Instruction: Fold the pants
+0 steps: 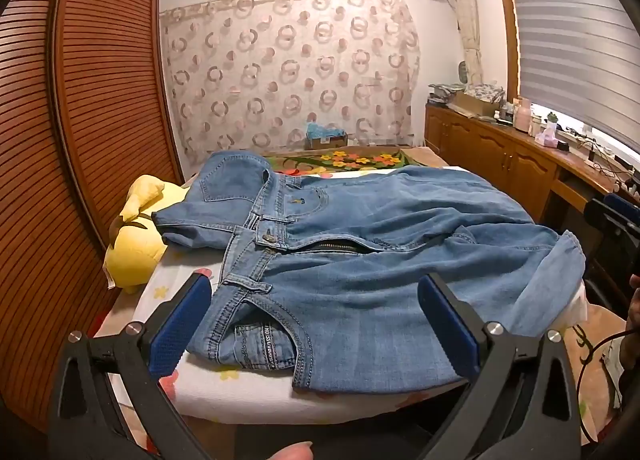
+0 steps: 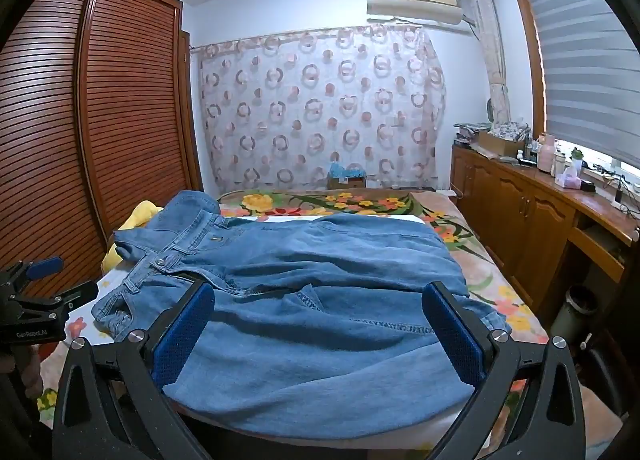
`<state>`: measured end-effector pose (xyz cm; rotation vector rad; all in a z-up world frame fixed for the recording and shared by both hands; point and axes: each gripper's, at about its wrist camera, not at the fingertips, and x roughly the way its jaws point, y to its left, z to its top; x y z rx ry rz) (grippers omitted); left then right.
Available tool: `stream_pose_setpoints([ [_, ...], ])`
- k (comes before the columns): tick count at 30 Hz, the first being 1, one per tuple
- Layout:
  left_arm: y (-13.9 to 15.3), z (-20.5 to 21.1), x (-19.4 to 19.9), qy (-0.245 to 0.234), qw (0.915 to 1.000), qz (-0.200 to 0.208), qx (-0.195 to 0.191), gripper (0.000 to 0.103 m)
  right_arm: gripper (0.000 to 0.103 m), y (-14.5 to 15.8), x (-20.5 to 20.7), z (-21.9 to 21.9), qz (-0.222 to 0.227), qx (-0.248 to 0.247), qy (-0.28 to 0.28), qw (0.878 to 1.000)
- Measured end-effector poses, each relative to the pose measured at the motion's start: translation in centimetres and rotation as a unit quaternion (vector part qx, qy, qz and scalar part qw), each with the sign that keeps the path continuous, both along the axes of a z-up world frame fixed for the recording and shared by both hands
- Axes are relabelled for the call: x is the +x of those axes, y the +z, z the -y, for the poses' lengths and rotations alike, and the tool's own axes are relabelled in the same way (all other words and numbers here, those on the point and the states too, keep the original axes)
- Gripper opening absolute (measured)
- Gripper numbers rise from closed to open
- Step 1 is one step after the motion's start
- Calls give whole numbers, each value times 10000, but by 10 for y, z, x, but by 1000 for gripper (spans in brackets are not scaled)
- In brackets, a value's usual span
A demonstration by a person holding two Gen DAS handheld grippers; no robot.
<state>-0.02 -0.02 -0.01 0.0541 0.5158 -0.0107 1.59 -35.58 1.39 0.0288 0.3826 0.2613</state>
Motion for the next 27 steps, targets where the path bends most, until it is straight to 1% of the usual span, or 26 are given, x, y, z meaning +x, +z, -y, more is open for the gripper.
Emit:
stream_pose_setpoints([
  [27, 0, 0, 0, -1, 10000, 10, -36, 103, 103, -1, 2, 1, -11, 36, 14, 10000],
])
